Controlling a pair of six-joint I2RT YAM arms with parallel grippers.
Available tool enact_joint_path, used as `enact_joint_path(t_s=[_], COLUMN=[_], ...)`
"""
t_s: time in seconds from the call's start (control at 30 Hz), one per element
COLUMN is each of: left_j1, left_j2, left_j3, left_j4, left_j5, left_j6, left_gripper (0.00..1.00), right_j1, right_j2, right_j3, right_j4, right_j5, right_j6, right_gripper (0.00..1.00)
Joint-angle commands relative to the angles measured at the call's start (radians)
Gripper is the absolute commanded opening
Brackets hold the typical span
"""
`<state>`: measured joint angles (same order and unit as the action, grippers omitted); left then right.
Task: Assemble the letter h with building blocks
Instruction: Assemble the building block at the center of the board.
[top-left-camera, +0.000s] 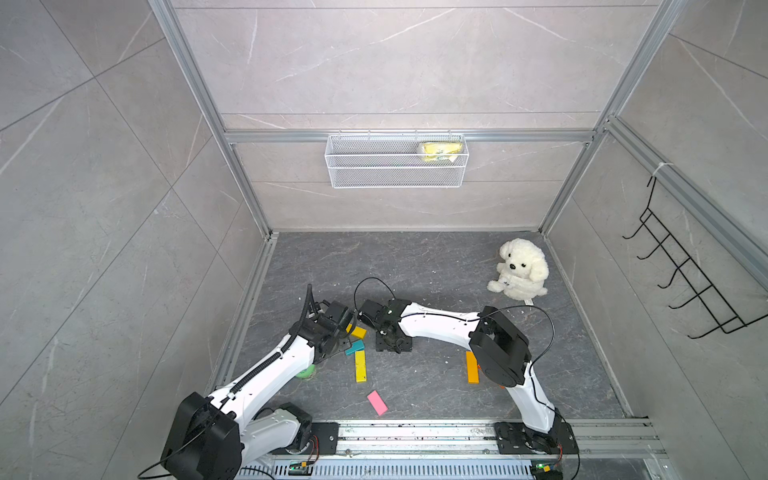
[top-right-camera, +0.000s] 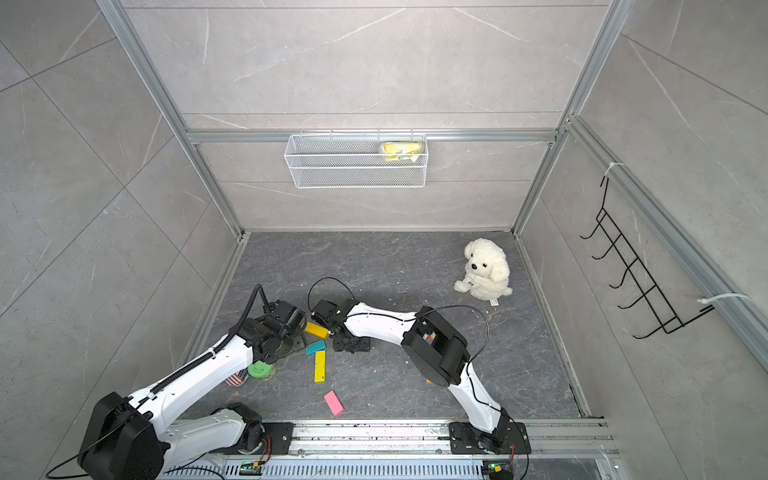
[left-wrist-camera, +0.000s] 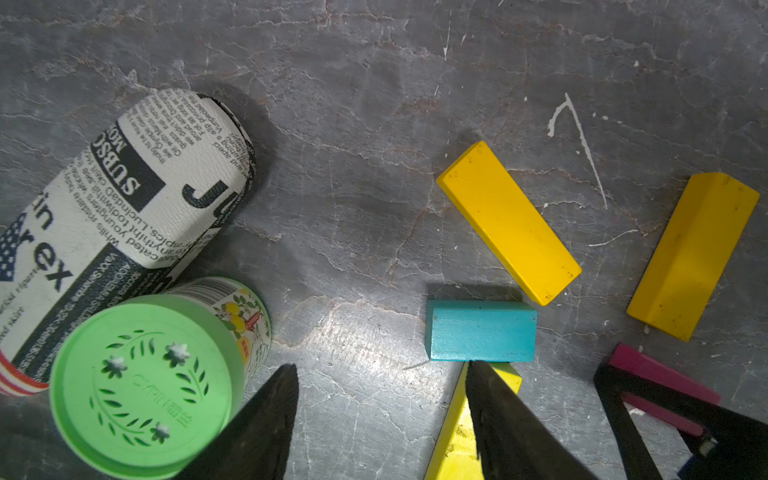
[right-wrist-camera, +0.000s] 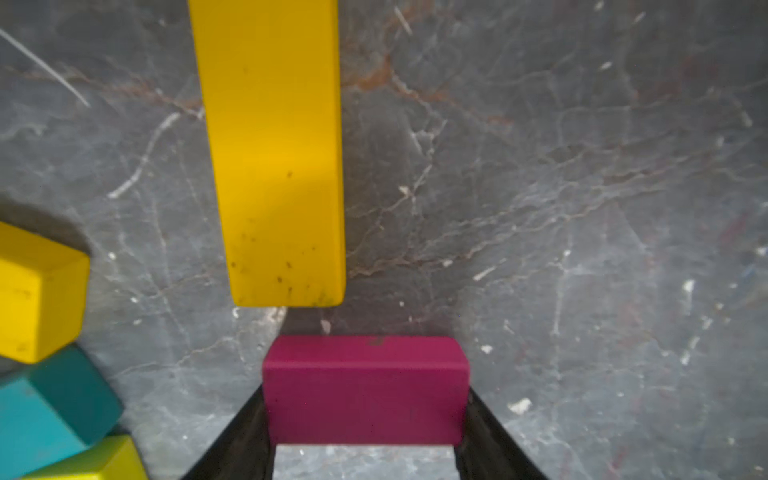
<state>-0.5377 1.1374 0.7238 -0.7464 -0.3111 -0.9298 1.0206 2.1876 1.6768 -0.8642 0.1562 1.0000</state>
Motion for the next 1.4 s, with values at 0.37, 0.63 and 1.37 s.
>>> enact_joint_path(t_s=[0.37, 0.63, 1.37], left_j1=[0.006, 0.005, 0.006], left_j2=[0.001, 0.007, 0.002], left_j3=[0.005, 0.015, 0.014], left_j4=[0.004, 0.003, -0.004], left_j5=[0.002, 0.003, -0.003], left_j6=[0.025, 0.030, 0.037], left_gripper=[0.69, 0.69, 0.69], right_j1=[-0.010, -0.011, -0.024], right_j2=[0.077, 0.075, 0.083], right_j3=[0.080, 0.075, 0.082], right_j4=[-0.052, -0.050, -0.047], right_j5=[0.017, 0.023, 0.024], right_j6=[0.025, 0.025, -0.033], right_gripper=[0.43, 0.64, 0.73])
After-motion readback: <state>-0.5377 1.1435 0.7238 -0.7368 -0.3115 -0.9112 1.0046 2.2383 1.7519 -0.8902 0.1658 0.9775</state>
